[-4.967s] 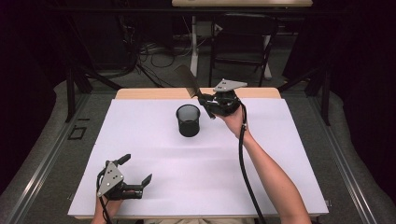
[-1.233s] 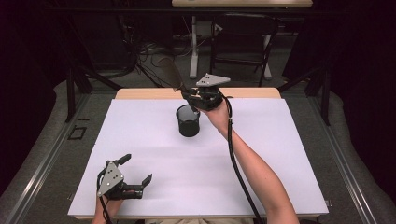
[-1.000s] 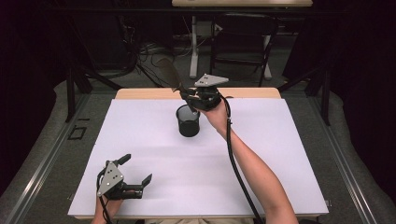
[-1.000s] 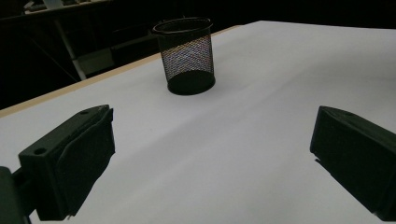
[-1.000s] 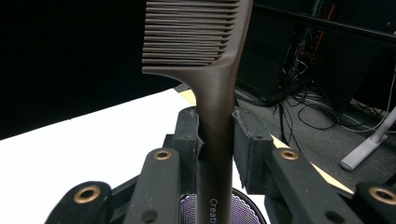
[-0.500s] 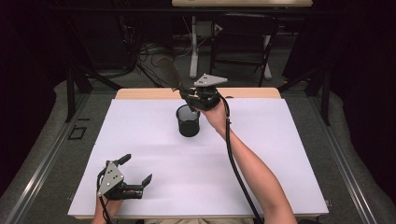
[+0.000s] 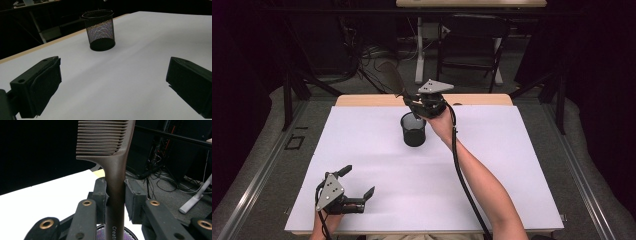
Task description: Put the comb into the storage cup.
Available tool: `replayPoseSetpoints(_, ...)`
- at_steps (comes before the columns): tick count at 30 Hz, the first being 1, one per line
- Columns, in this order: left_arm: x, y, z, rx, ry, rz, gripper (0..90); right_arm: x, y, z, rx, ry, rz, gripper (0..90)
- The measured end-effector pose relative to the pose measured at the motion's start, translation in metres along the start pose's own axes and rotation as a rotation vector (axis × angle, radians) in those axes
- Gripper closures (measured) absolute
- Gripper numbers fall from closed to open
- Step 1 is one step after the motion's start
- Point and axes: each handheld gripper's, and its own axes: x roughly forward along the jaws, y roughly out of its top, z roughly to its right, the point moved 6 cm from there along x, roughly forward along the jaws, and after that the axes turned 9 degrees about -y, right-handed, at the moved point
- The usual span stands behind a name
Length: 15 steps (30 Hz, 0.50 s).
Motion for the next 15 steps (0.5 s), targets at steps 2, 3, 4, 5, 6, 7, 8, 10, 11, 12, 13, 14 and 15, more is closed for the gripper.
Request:
replayPoseSetpoints(2,0.0001,0.0001,0.0,0.002,0.001,0.0,0.0,0.0015,-0.001,0.0013,0.0,-0.004,0.001,72.7)
replayPoseSetpoints(3,0.0,0.0001,0.0002,0.001,0.002,0.0,0.0,0.0022,-0.0014,0.0017,0.002,-0.004,0.003,72.7)
replayPoseSetpoints(4,-0.0001,0.0002,0.0002,0.002,0.001,0.001,0.0,0.0027,-0.0019,0.0018,0.004,-0.003,0.004,72.7)
replayPoseSetpoints(5,-0.0002,0.0001,0.0003,0.002,0.001,0.001,0.0,0.0032,-0.0024,0.0019,0.005,-0.003,0.004,72.7)
replayPoseSetpoints(6,-0.0002,0.0001,0.0002,0.002,0.001,0.001,0.0,0.0043,-0.003,0.0019,0.003,-0.005,0.005,72.7)
replayPoseSetpoints(7,-0.0003,0.0001,0.0001,0.001,0.001,0.002,0.0,0.0048,-0.0035,0.0018,0.002,-0.004,0.003,72.6)
replayPoseSetpoints(8,-0.0003,0.0001,-0.0002,0.0,0.0,0.003,0.0,0.0053,-0.0039,0.0017,0.0,-0.004,0.002,72.7)
replayPoseSetpoints(10,0.0002,-0.0001,-0.0005,-0.001,0.0,0.0,0.0,0.0061,-0.0043,0.0015,0.0,-0.004,0.007,72.7)
replayPoseSetpoints(11,0.0005,-0.0002,-0.0003,-0.002,-0.002,-0.001,0.0,0.0066,-0.0044,0.0014,0.003,-0.002,0.008,72.7)
replayPoseSetpoints(12,0.0009,-0.0002,0.0003,-0.005,-0.003,0.001,0.0,0.0071,-0.0046,0.0014,0.0,-0.003,0.009,72.6)
replayPoseSetpoints(13,0.0011,0.0,0.0006,-0.003,-0.002,0.0,0.0,0.0075,-0.0046,0.0014,-0.002,-0.004,0.011,72.7)
replayPoseSetpoints(14,0.0013,0.0001,0.0008,-0.002,-0.002,0.0,0.0,0.0077,-0.0046,0.0013,-0.002,0.0,0.009,72.7)
replayPoseSetpoints(15,0.0014,0.0001,0.0009,-0.003,-0.002,0.001,0.0,0.0079,-0.0046,0.0011,-0.003,0.001,0.008,72.6)
